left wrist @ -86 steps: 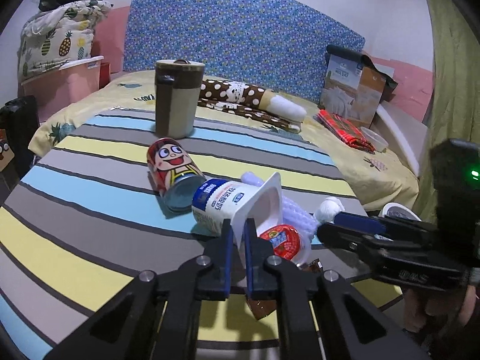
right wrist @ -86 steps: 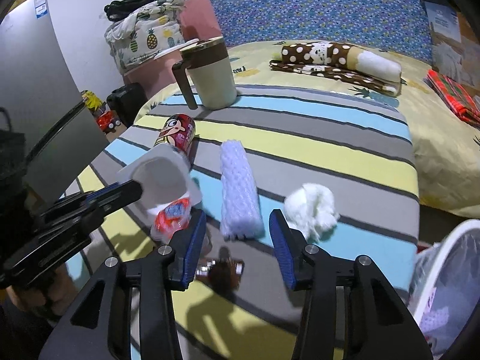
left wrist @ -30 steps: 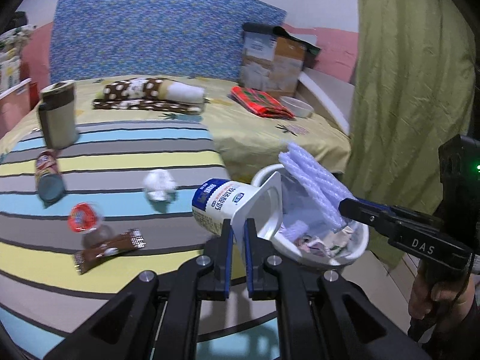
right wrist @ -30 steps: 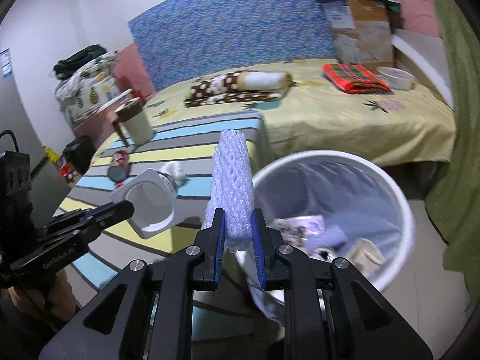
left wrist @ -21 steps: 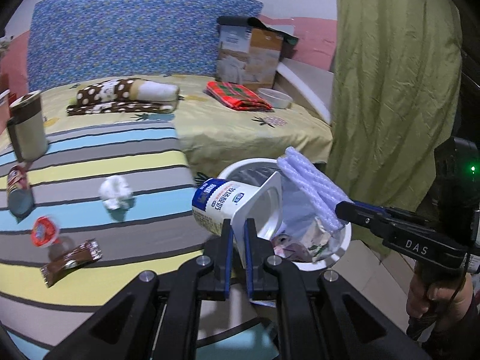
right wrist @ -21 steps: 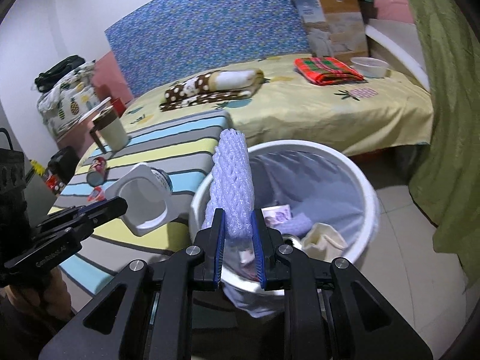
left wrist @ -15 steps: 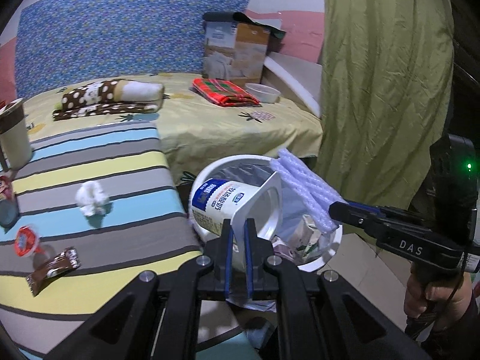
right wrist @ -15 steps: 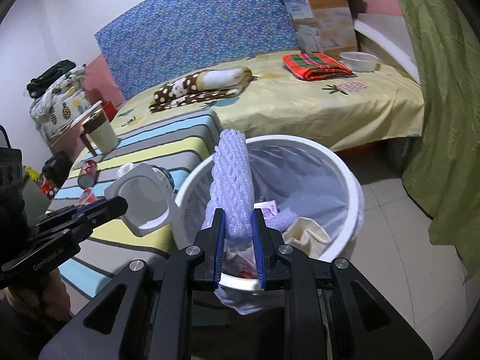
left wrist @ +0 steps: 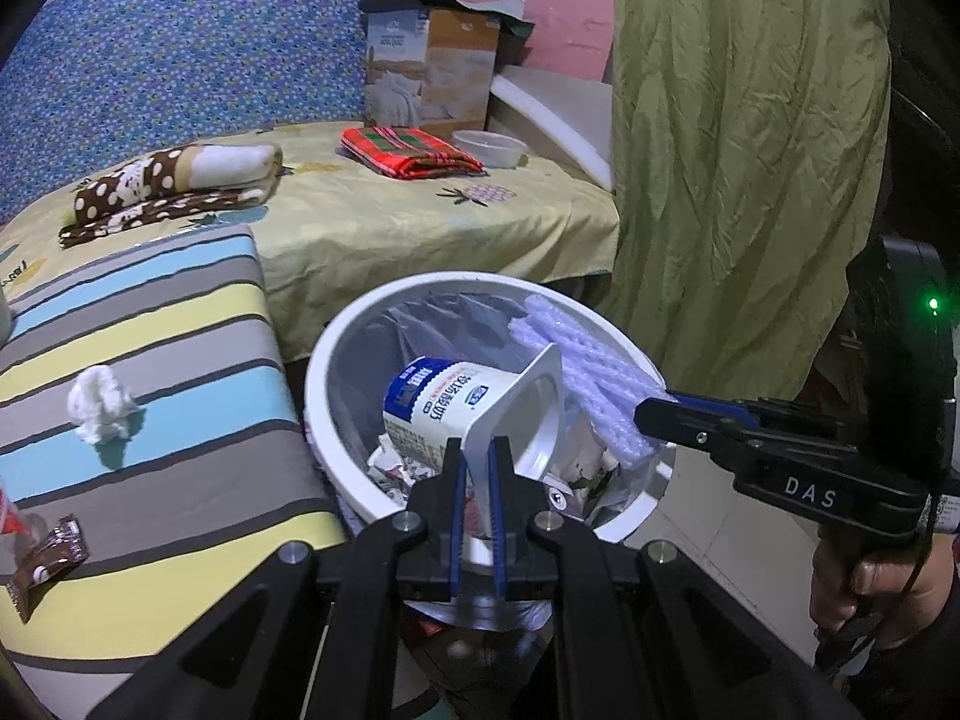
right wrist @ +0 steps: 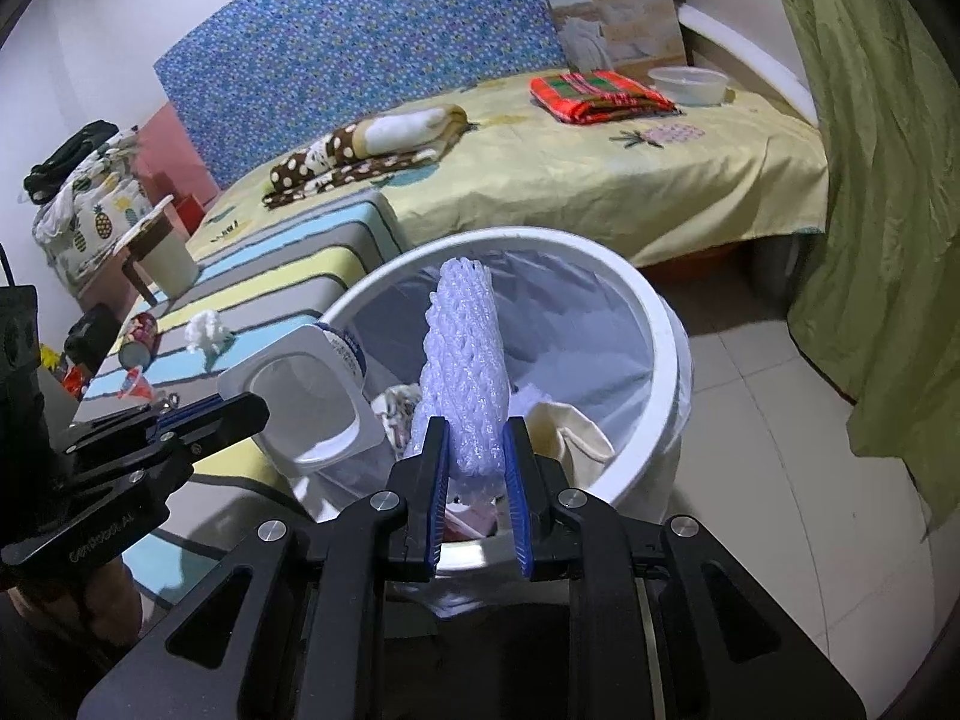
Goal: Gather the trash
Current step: 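Carry the yogurt cup and foam sleeve over the bin and open both grippers, then move both tools back over the bed toward the red-lidded cup and tissue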
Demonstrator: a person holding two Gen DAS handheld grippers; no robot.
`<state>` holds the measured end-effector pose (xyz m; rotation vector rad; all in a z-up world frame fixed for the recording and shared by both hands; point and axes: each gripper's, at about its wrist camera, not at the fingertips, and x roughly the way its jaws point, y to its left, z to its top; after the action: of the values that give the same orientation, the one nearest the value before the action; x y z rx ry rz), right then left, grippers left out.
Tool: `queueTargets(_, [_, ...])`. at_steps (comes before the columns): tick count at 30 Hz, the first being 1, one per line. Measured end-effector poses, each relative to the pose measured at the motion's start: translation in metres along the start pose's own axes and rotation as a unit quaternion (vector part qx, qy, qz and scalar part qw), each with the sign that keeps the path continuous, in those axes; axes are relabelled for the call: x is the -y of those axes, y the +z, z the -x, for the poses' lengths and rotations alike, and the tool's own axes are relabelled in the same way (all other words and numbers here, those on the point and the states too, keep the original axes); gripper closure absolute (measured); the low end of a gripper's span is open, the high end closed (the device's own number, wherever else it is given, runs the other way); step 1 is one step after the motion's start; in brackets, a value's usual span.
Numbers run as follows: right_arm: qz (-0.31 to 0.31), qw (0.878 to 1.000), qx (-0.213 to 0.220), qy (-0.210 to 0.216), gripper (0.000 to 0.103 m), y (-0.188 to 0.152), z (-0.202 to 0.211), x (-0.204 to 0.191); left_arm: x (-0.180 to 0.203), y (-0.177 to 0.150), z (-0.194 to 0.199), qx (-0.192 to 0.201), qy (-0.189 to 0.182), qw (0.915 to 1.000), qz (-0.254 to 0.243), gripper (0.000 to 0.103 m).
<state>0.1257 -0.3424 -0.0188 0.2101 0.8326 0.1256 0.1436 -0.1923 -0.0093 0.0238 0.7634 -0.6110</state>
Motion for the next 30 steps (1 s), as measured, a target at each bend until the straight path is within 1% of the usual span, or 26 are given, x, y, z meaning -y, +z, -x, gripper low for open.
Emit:
queueTargets(3, [-0.001,1.000,-0.010,0.001,0.081,-0.001,-0.004,0.004,0.003,0.000,-0.010,-0.009,-0.001,1.0000,-0.004,0.095])
queueTargets(5, [0.002,1.000,-0.012,0.002,0.078,-0.001,-0.005,0.004,0.004,-0.001,-0.014,-0.012,-0.002,0.9999,-0.003,0.094])
queueTargets(6, [0.004,1.000,-0.012,-0.001,0.075,-0.001,-0.005,0.004,0.004,-0.001,-0.016,-0.014,-0.003,0.9999,-0.002,0.093])
queueTargets(7, [0.005,1.000,-0.011,-0.002,0.071,-0.001,-0.004,0.004,0.004,-0.001,-0.017,-0.015,-0.005,0.9999,0.000,0.087])
queueTargets(8, [0.005,1.000,-0.009,-0.001,0.070,-0.001,-0.003,0.004,0.004,-0.001,-0.017,-0.015,-0.005,0.9999,0.001,0.078])
queueTargets(10, [0.006,1.000,-0.007,-0.003,0.069,0.000,0.000,0.005,0.002,-0.002,-0.017,-0.015,-0.008,0.9998,0.006,0.070])
queueTargets(16, [0.007,1.000,0.004,0.000,0.069,-0.001,0.010,0.001,-0.003,-0.004,-0.005,-0.008,-0.011,0.9998,0.017,0.070])
queueTargets(21, [0.015,1.000,0.012,0.007,0.069,0.000,0.014,-0.010,-0.007,-0.008,0.009,0.001,-0.009,0.9996,0.026,0.070])
queueTargets(30, [0.038,0.999,0.023,0.025,0.069,-0.001,0.020,-0.037,-0.020,-0.017,0.038,0.021,0.008,0.9985,0.050,0.070])
